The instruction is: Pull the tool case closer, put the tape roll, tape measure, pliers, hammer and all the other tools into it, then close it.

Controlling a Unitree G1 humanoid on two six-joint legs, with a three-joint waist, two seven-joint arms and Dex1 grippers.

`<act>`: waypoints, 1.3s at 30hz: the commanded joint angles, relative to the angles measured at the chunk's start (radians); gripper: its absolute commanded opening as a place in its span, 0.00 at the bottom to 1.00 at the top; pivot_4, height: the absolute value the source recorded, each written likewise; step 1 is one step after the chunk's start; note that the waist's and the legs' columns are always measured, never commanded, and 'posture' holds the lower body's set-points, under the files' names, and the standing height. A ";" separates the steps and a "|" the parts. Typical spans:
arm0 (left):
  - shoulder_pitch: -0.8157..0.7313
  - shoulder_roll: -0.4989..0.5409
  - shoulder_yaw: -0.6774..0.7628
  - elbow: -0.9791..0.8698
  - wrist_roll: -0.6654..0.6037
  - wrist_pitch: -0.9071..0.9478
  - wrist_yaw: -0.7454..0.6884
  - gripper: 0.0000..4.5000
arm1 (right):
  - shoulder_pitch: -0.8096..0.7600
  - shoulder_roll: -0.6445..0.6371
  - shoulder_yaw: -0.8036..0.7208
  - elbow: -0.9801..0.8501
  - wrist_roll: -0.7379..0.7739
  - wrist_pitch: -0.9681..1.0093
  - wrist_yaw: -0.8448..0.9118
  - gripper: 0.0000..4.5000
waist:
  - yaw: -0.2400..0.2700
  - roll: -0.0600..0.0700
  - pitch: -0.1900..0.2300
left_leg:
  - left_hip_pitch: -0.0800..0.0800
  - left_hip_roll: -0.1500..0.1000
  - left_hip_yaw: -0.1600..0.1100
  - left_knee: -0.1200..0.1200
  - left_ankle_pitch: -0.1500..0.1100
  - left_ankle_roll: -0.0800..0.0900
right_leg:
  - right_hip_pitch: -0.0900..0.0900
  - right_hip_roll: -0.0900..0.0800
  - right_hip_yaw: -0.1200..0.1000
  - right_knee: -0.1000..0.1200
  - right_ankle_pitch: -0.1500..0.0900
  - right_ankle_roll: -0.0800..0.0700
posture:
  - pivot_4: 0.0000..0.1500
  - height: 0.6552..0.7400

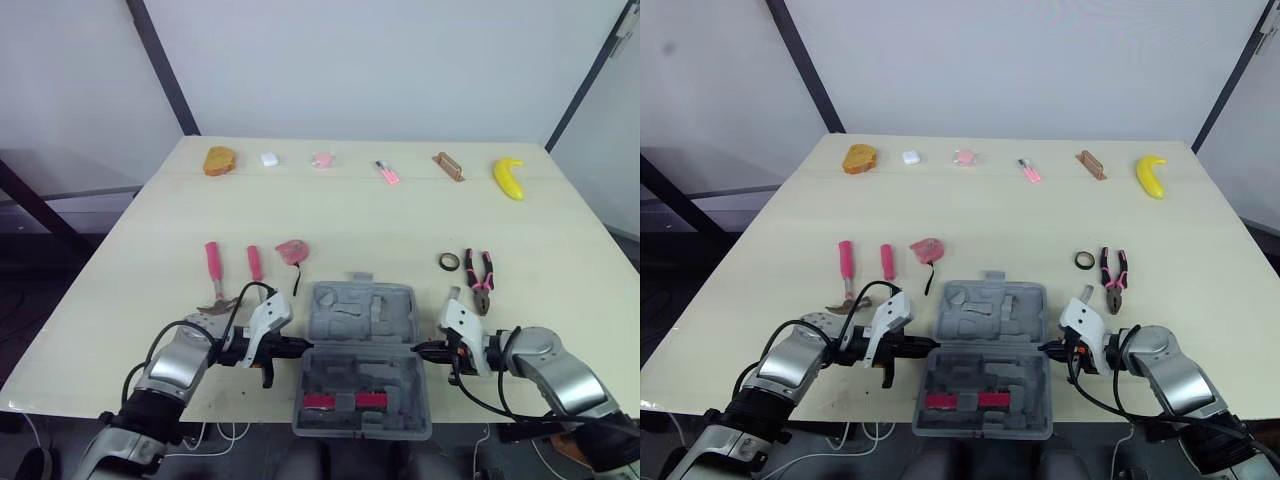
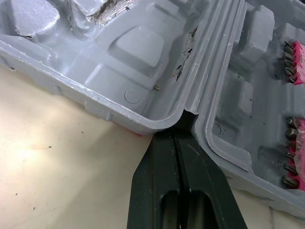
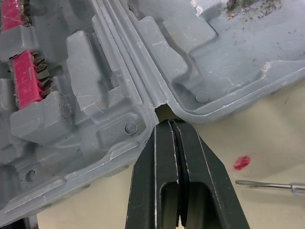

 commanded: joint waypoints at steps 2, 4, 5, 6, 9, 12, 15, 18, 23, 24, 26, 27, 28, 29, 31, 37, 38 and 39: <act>0.015 -0.013 -0.048 -0.032 0.003 0.016 -0.004 0.01 | 0.008 -0.005 -0.002 -0.041 0.030 0.001 0.007 0.00 | 0.000 0.000 0.000 | 0.000 0.000 0.000 0.000 0.000 0.000 | 0.000 0.000 0.000 0.000 0.000 0.000 | 1.00 1.00; 0.015 -0.014 -0.050 -0.033 0.002 0.018 -0.005 0.01 | 0.009 -0.006 -0.003 -0.041 0.030 0.001 0.005 0.00 | 0.000 0.000 0.000 | 0.000 0.000 0.000 0.000 0.000 0.000 | 0.000 0.000 0.000 0.000 0.000 0.000 | 1.00 1.00; 0.014 -0.014 -0.050 -0.034 0.002 0.018 -0.005 0.01 | 0.009 -0.006 -0.004 -0.041 0.030 0.002 0.005 0.00 | 0.000 0.000 0.000 | 0.000 0.000 0.000 0.000 0.000 0.000 | 0.000 0.000 0.000 0.000 0.000 0.000 | 1.00 1.00; 0.014 -0.014 -0.051 -0.035 0.002 0.019 -0.006 0.01 | 0.009 -0.007 -0.004 -0.040 0.030 0.001 0.006 0.00 | 0.000 0.000 0.000 | 0.000 0.000 0.000 0.000 0.000 0.000 | 0.000 0.000 0.000 0.000 0.000 0.000 | 1.00 1.00; 0.017 -0.011 -0.053 -0.042 0.002 0.023 -0.009 0.01 | 0.008 -0.007 -0.003 -0.035 0.028 -0.003 0.007 0.00 | 0.000 0.000 0.000 | 0.000 0.000 0.000 0.000 0.000 0.000 | 0.000 0.000 0.000 0.000 0.000 0.000 | 1.00 1.00; 0.023 -0.009 -0.052 -0.054 0.000 0.029 -0.008 0.01 | 0.009 -0.008 -0.001 -0.037 0.031 0.002 0.010 0.00 | 0.000 0.000 0.000 | 0.000 0.000 0.000 0.000 0.000 0.000 | 0.000 0.000 0.000 0.000 0.000 0.000 | 1.00 1.00; 0.031 -0.007 -0.052 -0.068 -0.004 0.038 -0.010 0.01 | 0.011 -0.011 0.005 -0.042 0.035 0.011 0.017 0.00 | 0.000 0.000 0.000 | 0.000 0.000 0.000 0.000 0.000 0.000 | 0.000 0.000 0.000 0.000 0.000 0.000 | 1.00 1.00; 0.036 -0.005 -0.055 -0.078 -0.006 0.042 -0.014 0.01 | 0.014 -0.019 0.011 -0.051 0.044 0.028 0.028 0.00 | 0.000 0.000 0.000 | 0.000 0.000 0.000 0.000 0.000 0.000 | 0.000 0.000 0.000 0.000 0.000 0.000 | 1.00 1.00; 0.051 0.003 -0.064 -0.102 -0.008 0.050 -0.027 0.01 | 0.022 -0.027 0.014 -0.062 0.051 0.037 0.026 0.00 | -0.001 0.000 0.000 | 0.000 0.000 0.000 0.000 0.000 0.000 | 0.000 0.000 0.000 0.000 0.000 0.000 | 1.00 1.00; 0.053 0.007 -0.068 -0.105 -0.004 0.049 -0.030 0.01 | 0.024 -0.029 0.015 -0.066 0.054 0.043 0.028 0.00 | -0.001 0.000 0.000 | 0.000 0.000 0.000 0.000 0.000 0.000 | 0.000 0.000 0.000 0.000 0.000 0.000 | 1.00 1.00; 0.057 0.017 -0.077 -0.111 0.002 0.048 -0.038 0.01 | 0.030 -0.035 0.016 -0.075 0.059 0.054 0.033 0.00 | -0.001 0.000 0.000 | 0.000 0.000 0.000 0.000 0.000 0.000 | 0.000 0.000 0.000 0.000 0.000 0.000 | 1.00 1.00; 0.059 0.020 -0.079 -0.113 0.003 0.049 -0.041 0.01 | 0.033 -0.038 0.017 -0.079 0.062 0.061 0.036 0.00 | -0.001 0.000 0.000 | 0.000 0.000 0.000 0.000 0.000 0.000 | 0.000 0.000 0.000 0.000 0.000 0.000 | 1.00 1.00; 0.060 0.021 -0.080 -0.115 0.001 0.051 -0.040 0.01 | 0.035 -0.042 0.017 -0.083 0.065 0.066 0.039 0.00 | -0.001 0.000 0.000 | 0.000 0.000 0.000 0.000 0.000 0.000 | 0.000 0.000 0.000 0.000 0.000 0.000 | 1.00 1.00; 0.061 0.023 -0.081 -0.117 -0.001 0.053 -0.039 0.01 | 0.038 -0.045 0.018 -0.088 0.069 0.072 0.041 0.00 | -0.001 0.000 0.000 | 0.000 0.000 0.000 0.000 0.000 0.000 | 0.000 0.000 0.000 0.000 0.000 0.000 | 1.00 1.00; 0.065 0.029 -0.085 -0.119 -0.001 0.053 -0.042 0.01 | 0.042 -0.049 0.020 -0.097 0.076 0.086 0.046 0.00 | -0.001 0.000 0.000 | 0.000 0.000 0.000 0.000 0.000 0.000 | 0.000 0.000 0.000 0.000 0.000 0.000 | 1.00 1.00; 0.069 0.041 -0.092 -0.109 0.009 0.037 -0.040 0.01 | 0.050 -0.056 0.024 -0.116 0.088 0.102 0.043 0.00 | -0.002 0.000 0.000 | 0.000 0.000 0.000 0.000 0.000 0.000 | 0.000 0.000 0.000 0.000 0.000 0.000 | 1.00 1.00; 0.071 0.041 -0.093 -0.109 0.009 0.038 -0.039 0.01 | 0.052 -0.059 0.025 -0.118 0.089 0.103 0.044 0.00 | -0.002 0.000 0.000 | 0.000 0.000 0.000 0.000 0.000 0.000 | 0.000 0.000 0.000 0.000 0.000 0.000 | 1.00 1.00; 0.071 0.042 -0.094 -0.109 0.009 0.037 -0.039 0.01 | 0.052 -0.060 0.025 -0.118 0.090 0.104 0.043 0.00 | -0.002 0.000 0.000 | 0.000 0.000 0.000 0.000 0.000 0.000 | 0.000 0.000 0.000 0.000 0.000 0.000 | 1.00 1.00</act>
